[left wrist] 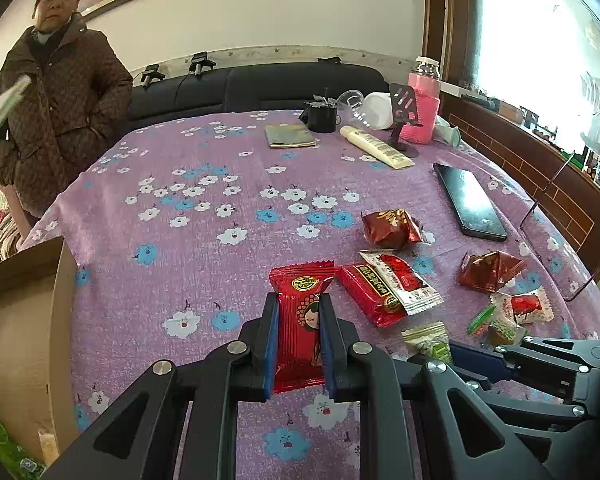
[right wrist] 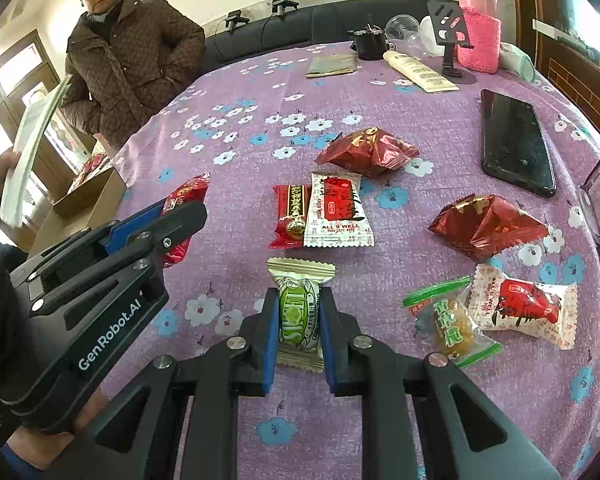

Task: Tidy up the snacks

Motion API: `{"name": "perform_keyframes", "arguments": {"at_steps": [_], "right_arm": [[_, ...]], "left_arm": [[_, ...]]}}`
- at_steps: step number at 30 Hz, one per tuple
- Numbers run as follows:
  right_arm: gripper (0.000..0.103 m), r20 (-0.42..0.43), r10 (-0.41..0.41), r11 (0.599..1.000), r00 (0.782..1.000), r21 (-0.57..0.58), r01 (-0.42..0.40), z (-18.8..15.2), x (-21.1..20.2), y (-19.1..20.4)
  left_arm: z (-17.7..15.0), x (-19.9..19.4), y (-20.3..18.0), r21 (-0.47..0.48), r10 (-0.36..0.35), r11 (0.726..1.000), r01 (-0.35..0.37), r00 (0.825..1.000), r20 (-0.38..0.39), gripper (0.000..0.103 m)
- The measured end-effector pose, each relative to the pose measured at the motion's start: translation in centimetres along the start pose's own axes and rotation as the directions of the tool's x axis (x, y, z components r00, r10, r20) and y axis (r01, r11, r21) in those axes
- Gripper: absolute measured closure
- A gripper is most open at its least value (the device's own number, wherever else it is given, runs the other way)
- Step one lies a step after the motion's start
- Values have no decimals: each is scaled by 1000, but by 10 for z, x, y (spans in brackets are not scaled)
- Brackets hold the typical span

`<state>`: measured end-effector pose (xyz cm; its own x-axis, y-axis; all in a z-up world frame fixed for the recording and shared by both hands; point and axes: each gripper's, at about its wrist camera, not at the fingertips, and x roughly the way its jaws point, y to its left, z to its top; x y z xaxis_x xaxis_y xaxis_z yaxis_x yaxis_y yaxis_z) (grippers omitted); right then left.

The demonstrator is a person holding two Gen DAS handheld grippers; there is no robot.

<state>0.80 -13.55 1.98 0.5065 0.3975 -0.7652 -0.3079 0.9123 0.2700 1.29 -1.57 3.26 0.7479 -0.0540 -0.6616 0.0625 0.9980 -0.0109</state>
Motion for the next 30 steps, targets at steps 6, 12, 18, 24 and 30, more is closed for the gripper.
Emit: {"name": "perform_keyframes", "arguments": {"at_steps": [6,12,18,24,30], "right_arm": [[86,-13,6,1000,1000,9,-6,1,4,-1],[86,-12,11,1000,1000,11,-11,1,7,-1],[86,-12,9,1000,1000,10,-9,1,6,-1],[86,-12,10,1000,1000,11,-10,1,5,-1],[86,-9,11,1000,1000,15,-11,2,6,-1]], "left_arm": [[0,-1,-1,4,-10,1000,10,1000,-3,85],[-1,-1,-1,6,-17,1000,17,1000,-7,85],[-1,0,-1,7,-16,1000,16,1000,-7,85],[-1,0,-2,10,-14,1000,14,1000,-11,85],[-1,1,-2,10,-13,1000,13,1000,-11,85]]}}
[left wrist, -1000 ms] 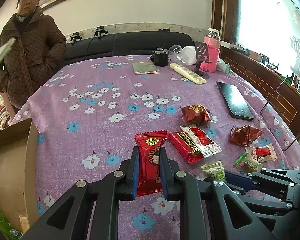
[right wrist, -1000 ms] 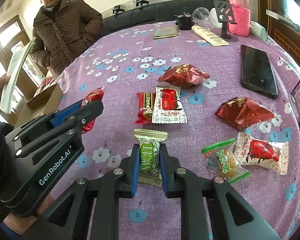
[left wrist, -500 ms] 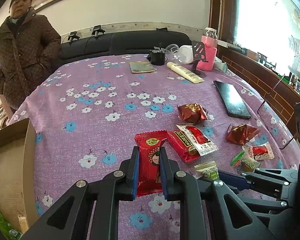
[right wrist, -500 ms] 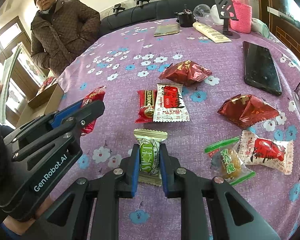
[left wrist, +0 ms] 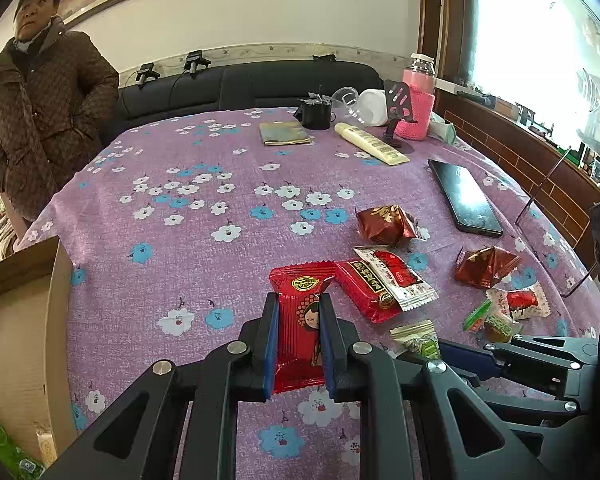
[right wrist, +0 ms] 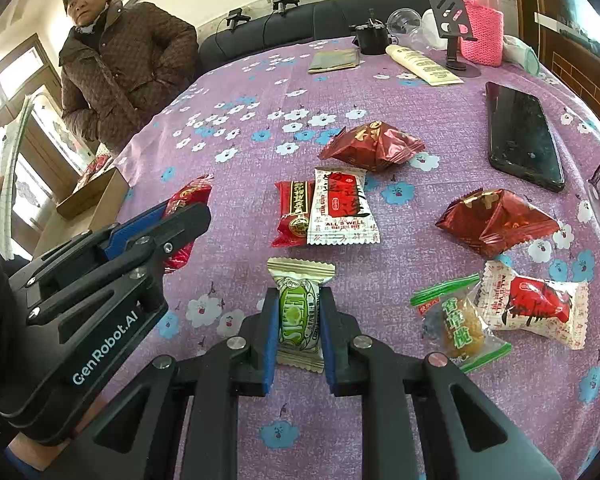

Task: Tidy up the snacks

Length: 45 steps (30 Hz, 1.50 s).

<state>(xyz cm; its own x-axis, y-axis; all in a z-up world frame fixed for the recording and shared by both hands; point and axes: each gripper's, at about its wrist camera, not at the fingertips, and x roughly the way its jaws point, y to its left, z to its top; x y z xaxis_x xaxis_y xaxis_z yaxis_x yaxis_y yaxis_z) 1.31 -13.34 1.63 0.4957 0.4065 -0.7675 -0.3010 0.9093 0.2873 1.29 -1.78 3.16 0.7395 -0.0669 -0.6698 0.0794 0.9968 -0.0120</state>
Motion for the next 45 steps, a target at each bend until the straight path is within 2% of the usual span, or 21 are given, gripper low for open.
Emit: {"name": "perform_keyframes", "arguments": {"at_steps": [45], "right_arm": [[86,5,15,1000,1000,7,-15,-2,-1,2]], "left_arm": [[-1,4,-1,8,4,1000,-4,1000,-6,85]]}}
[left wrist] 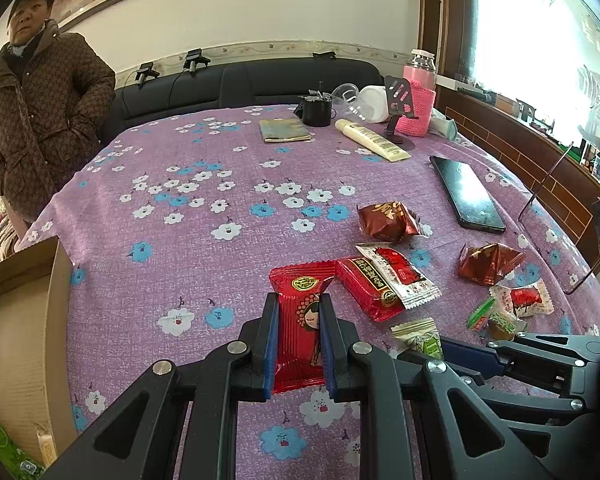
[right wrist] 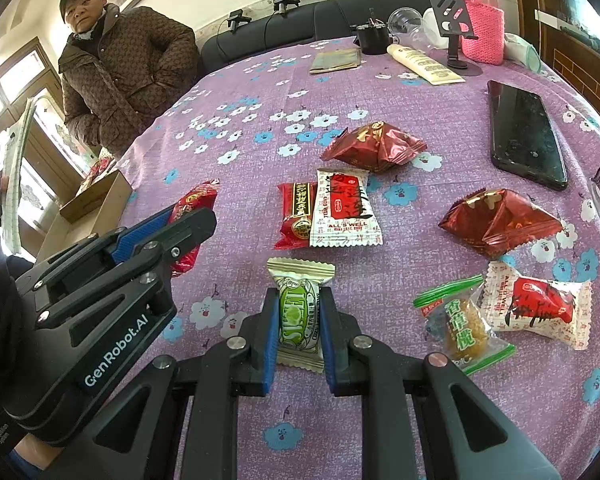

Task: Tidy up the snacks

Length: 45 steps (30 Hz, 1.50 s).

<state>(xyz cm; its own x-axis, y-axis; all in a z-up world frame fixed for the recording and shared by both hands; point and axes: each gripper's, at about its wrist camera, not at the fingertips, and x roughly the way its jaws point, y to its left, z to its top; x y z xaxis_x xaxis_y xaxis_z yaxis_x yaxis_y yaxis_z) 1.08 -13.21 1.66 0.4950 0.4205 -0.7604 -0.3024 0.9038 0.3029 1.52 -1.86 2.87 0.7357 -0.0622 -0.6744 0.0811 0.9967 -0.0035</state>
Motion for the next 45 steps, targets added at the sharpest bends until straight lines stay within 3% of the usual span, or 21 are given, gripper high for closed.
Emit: {"name": "perform_keyframes", "arguments": {"at_steps": [45], "right_arm": [[86,4,2,1000,1000,-3,-2,0,-1,-3]], "left_arm": [[-1,-1,2,0,6,1000,-6,1000,2,85]]}}
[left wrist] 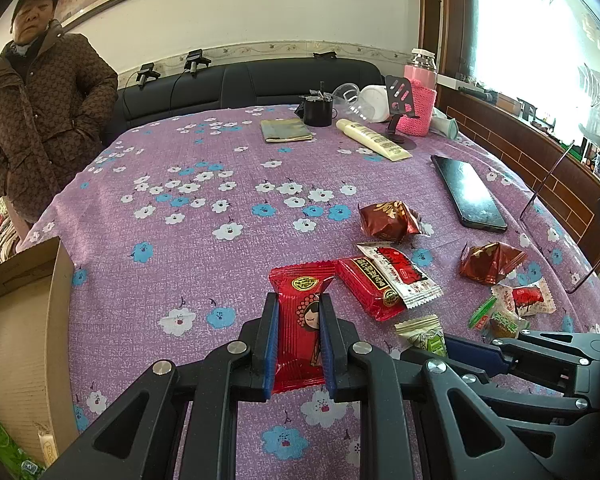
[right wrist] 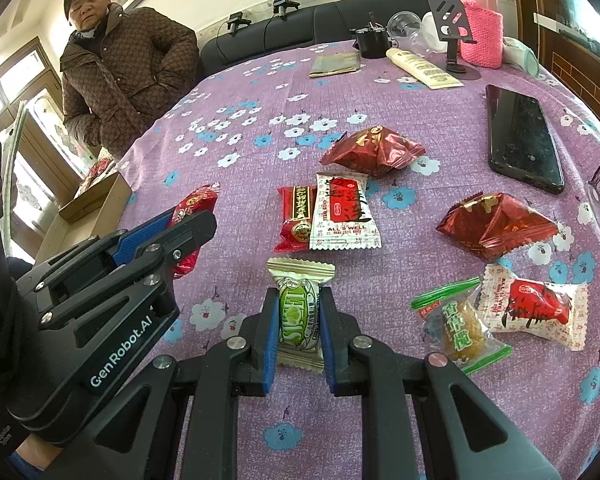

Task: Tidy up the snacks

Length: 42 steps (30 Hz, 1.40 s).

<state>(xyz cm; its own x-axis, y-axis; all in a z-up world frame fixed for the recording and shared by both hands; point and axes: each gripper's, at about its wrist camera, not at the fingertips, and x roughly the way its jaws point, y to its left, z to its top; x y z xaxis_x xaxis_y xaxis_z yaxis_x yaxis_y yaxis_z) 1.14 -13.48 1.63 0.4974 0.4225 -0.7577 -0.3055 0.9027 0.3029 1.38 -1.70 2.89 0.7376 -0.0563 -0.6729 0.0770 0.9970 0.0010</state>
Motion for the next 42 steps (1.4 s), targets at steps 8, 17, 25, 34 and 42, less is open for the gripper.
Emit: {"name": "perform_keyframes", "arguments": {"at_steps": [8,17,25,34,42], "right_arm": [[86,1,1,1000,1000,1,-1,-1,-1,-1],[86,2,1,1000,1000,0,-1,-2,-2,-2],[86,3,2,1000,1000,0,-2,-1,-1,-2],[86,11,-8,1000,1000,-3,8,3,-1,-1],[86,60,-5,1000,998,3,5,5,-10,-7]], "left_arm": [[-1,1,1,0,1,1000,-1,1000,-2,85],[0,0,1,1,2,1000,-2,1000,-2,85],[0,1,1,1,2,1000,-2,1000,-1,85],[1,0,3,0,11,1000,-11,1000,11,85],[6,-7,4,-14,-5,1000,6,999,38,85]]}}
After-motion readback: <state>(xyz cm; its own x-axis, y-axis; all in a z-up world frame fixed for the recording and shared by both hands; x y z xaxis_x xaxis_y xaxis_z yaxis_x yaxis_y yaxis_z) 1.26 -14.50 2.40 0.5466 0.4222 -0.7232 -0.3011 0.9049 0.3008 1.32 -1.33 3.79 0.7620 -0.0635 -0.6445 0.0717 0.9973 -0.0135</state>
